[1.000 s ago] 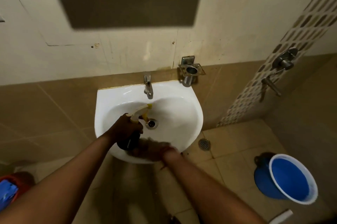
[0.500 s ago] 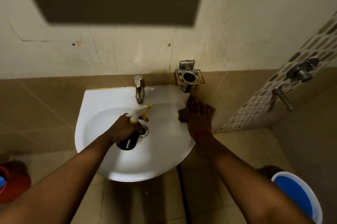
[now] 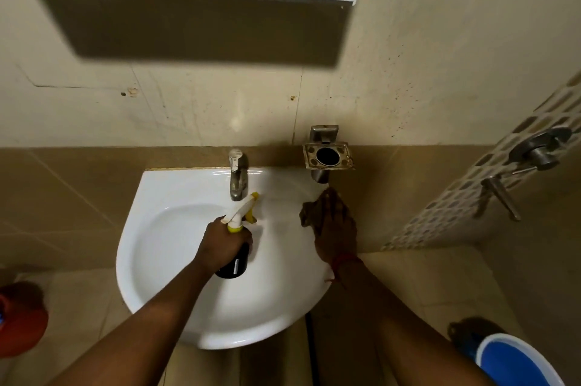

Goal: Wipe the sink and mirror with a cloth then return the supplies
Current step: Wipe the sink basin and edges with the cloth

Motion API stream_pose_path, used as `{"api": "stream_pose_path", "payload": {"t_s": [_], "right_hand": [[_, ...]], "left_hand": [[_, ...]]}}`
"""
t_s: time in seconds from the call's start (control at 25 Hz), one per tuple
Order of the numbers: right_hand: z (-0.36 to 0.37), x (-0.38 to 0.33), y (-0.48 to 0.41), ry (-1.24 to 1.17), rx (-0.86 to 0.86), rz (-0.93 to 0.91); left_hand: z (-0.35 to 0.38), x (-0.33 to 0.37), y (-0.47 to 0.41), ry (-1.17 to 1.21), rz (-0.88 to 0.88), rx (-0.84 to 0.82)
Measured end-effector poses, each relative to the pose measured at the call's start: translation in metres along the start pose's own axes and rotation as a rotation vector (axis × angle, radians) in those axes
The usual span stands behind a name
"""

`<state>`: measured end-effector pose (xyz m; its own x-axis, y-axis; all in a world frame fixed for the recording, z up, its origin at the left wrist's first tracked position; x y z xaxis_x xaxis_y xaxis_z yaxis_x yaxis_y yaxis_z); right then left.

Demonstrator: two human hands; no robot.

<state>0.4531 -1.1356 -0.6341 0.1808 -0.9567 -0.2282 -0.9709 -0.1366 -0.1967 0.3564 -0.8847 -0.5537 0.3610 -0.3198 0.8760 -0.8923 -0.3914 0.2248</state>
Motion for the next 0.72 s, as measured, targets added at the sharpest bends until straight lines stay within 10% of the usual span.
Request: {"api": "stream_pose_path", "payload": {"t_s": [0.28,0.44,0.6,0.72], "right_hand": [[0.037,-0.163,-0.060,-0.164,-0.051,-0.314],[0.013,-0.143,-0.062,-0.144,0.103,-0.403],[0.004,-0.004,-0.072,-0.330,0.089,0.283],[0.014,0.019,-0.068,-0.673,-0.042,0.348]], "left_hand": [[-0.082,-0.064,0.003,-0.007,-0.174,0.199],[-0.113,-0.068,0.009,-0.086,-0.142,0.187],[-0.115,-0.059,0.004,-0.066,-0.131,0.181],[-0.106,-0.059,0.002,-0.002,-0.133,0.189]]}}
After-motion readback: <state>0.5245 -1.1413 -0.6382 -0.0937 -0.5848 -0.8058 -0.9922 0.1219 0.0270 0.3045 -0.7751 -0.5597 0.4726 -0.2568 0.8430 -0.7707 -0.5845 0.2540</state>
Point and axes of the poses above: each hand's wrist, its own y-axis away from the middle knuckle, its own z-axis out of the palm, x = y × z, the point moved 4 cm from there along -y, towards the middle knuckle, and after that the axes turned 7 degrees about x, right-handed, at the moved point
